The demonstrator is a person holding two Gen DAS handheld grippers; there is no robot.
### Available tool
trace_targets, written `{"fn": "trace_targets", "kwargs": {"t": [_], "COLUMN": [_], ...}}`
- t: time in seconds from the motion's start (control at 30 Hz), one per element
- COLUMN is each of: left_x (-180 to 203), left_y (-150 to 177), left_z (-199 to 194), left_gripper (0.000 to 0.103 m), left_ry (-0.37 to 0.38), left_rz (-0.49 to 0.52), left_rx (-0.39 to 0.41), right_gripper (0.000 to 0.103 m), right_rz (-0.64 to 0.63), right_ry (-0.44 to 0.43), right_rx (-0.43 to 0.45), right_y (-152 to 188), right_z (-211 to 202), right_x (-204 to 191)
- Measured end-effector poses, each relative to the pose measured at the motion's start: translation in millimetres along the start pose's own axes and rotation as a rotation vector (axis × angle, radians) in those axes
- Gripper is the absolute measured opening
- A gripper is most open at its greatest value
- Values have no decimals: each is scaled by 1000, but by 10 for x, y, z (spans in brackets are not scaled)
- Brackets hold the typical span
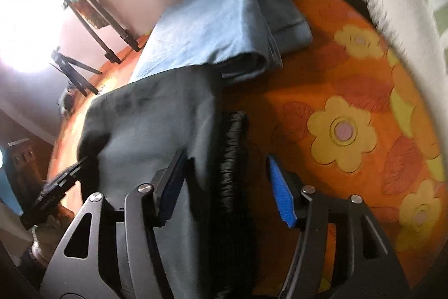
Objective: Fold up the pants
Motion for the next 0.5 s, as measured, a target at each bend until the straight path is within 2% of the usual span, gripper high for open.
{"fn": "trace_targets", "kwargs": {"t": [0.13,0.17,0.27,0.3,0.33,0.4,0.5], "left_x": [-22,-25,-1,22,44,65,72], "left_y": [9,12,8,-1,-11,-36,-90], "left_z": [45,52,46,30,2,-57,-192], "left_gripper": [15,15,15,15,15,15,15], "left_ry": [2,2,-13,-11,-11,-6,3], "left_rz": [-14,-14,-9,-5,-2,4,9], "left_rx": [-11,-12,-6,-1,6,22,52], "right_gripper": [64,60,47,32,28,25,17], "right_rz": [22,37,56,77,86,30,-25], "right_ry": [-106,-146,-175,-206,-219,-156,-127], "right_rx": [2,-9,8,12,16,23,53], "right_y": [-8,4,13,20,29,30,-17], "right_z": [58,99,132,150,162,157,12], "right_x": [-3,-23,-36,-49,-73,-185,-408]}}
Point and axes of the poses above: each gripper's, at about its wrist camera, not at the fingertips, and z roughly the way its jaws point, x to its right, y to its underside, the point moved 9 cm from there along z, roughly the way its jaws point, and after that the axes turned 15 degrees about -y, right-handed, at the moved point
